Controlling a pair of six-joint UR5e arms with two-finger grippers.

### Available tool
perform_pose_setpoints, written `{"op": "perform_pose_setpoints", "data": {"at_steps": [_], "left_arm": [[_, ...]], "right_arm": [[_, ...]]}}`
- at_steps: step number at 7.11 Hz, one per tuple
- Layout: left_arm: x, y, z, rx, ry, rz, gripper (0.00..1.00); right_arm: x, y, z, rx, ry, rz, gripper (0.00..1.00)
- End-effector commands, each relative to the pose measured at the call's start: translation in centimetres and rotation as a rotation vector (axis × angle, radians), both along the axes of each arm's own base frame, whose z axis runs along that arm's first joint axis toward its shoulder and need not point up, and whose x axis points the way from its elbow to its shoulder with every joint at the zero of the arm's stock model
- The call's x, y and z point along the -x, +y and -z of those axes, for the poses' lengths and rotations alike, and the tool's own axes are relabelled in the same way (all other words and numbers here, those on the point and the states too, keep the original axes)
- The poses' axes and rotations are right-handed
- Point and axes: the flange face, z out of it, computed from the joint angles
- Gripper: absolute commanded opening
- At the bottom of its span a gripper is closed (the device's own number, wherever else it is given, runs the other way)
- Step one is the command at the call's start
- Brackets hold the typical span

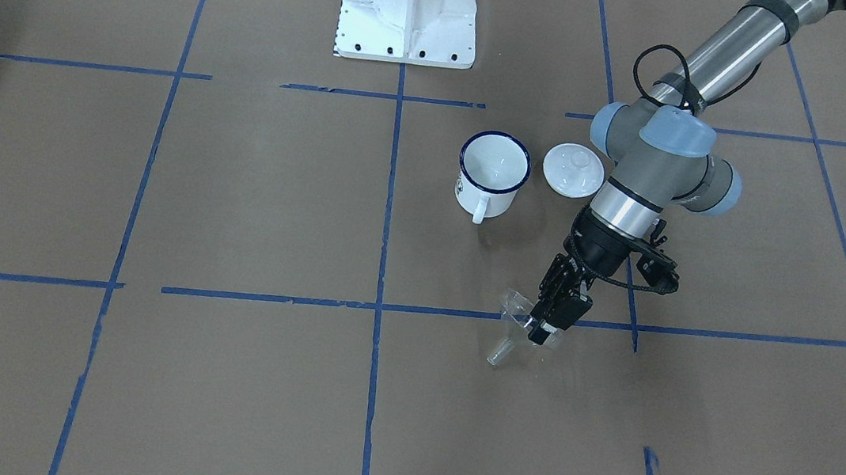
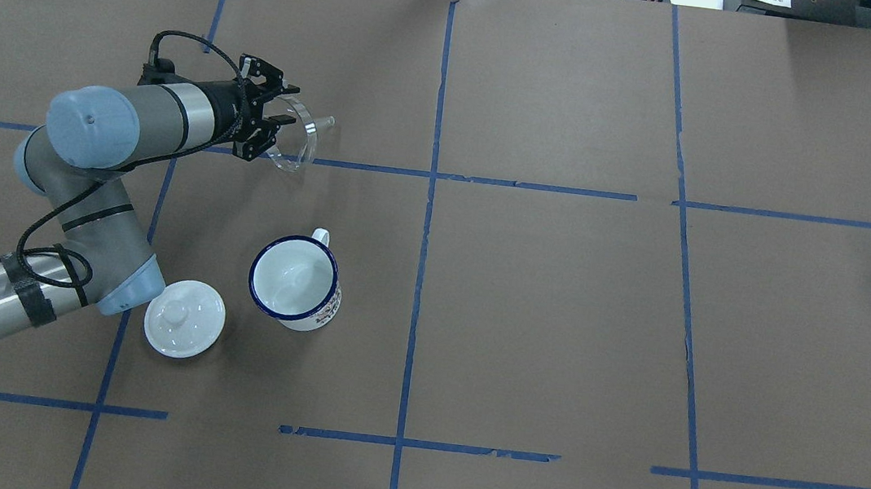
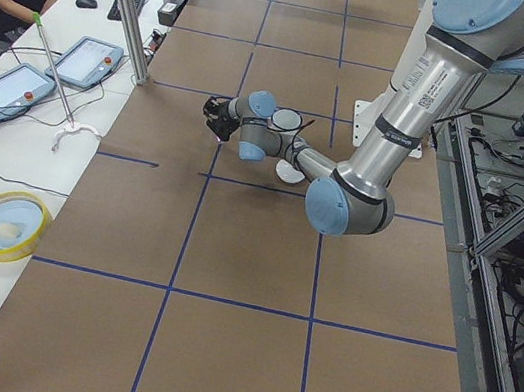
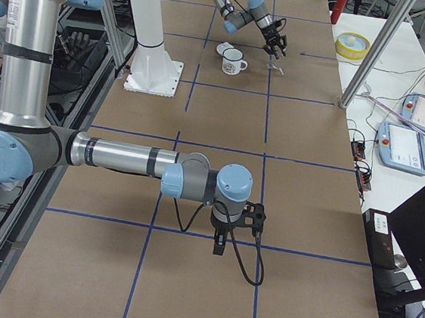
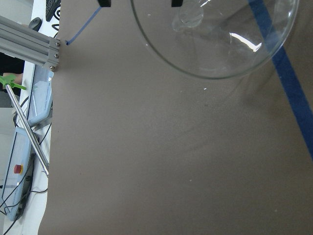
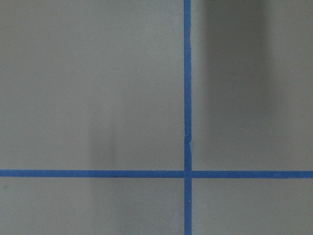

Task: Place funnel on cup
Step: 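Move the left gripper to the glass funnel and grasp its rim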

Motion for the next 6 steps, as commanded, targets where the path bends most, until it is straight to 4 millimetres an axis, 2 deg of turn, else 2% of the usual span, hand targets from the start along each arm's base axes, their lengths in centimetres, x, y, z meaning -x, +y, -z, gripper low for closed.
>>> {"op": "perform_pose_setpoints", "data": {"at_steps": [1,2,3,4,5,6], "left_arm": [[0.0,0.1,0.1,-0.008,0.006,0.001,0.0],[0.2,0.1,0.6,-0.017,0.008,0.002,0.0],[1.8,0.9,3.3,-0.06,0.042,0.0,0.0],[4.6,2.1,6.9,-0.067,0.029,0.01,0.0],[7.3,3.3,12.0,-0.055,-0.052,0.004,0.0],[8.8,4.9,15.2,-0.031,-0.112,-0.055,0.0]], "right_arm": [[0.0,0.0,0.0,0.001,0.0,0.0,1.0],[0.0,0.0,0.0,-0.001,0.0,0.0,1.0],[0.0,0.0,0.0,-0.001,0.0,0.0,1.0],[0.0,0.0,0.0,0.001,0.0,0.0,1.0],[0.0,0.0,0.0,-0.001,0.0,0.0,1.0],[0.0,0.0,0.0,0.001,0.0,0.0,1.0]]}}
